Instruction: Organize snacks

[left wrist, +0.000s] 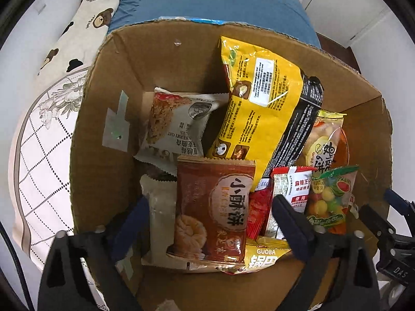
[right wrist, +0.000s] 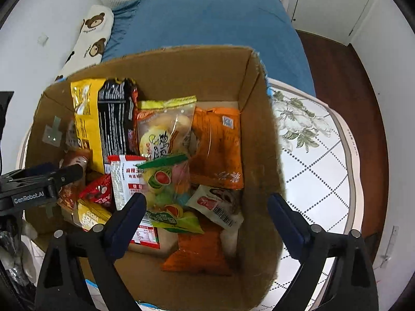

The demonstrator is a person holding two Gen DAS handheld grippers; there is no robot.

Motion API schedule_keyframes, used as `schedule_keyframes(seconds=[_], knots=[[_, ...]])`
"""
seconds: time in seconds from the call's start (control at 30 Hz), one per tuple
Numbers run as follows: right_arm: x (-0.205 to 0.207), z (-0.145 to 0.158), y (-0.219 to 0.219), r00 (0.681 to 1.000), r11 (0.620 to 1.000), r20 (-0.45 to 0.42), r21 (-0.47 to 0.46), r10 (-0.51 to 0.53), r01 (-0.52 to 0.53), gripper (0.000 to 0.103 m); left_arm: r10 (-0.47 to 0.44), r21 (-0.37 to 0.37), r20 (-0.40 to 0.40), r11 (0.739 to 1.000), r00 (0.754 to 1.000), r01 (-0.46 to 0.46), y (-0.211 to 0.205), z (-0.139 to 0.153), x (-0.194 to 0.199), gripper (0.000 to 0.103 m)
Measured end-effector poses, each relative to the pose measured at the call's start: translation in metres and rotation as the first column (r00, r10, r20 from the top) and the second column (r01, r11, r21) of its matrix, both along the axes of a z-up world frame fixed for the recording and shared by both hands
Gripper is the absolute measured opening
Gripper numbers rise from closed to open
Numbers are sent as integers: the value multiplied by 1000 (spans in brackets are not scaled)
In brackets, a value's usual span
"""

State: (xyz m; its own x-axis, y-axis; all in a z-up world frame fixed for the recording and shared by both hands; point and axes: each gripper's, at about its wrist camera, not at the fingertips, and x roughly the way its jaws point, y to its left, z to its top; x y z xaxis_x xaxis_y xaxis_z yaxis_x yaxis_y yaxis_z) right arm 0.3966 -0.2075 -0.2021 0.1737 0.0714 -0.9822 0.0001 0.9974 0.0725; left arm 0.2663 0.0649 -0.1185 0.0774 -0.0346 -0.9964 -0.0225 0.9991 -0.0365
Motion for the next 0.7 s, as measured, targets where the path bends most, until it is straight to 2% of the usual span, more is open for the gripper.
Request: schedule_keyframes(seconds=[0.33,0.57,0.7], knots=[[-9,-2,5,1000,1000,21,-13,-6,6,97,-13,3,62,1000,998,13,-4,14,-23,100],[-31,24,8,996,1000,91,-17,2,0,97,-17,6,126,1000,992,16,-12,42,-48,100],[-48,49,7,990,1000,142,-14,0,2,97,-26,30,185,999,982,21,-19,62,-67,100]])
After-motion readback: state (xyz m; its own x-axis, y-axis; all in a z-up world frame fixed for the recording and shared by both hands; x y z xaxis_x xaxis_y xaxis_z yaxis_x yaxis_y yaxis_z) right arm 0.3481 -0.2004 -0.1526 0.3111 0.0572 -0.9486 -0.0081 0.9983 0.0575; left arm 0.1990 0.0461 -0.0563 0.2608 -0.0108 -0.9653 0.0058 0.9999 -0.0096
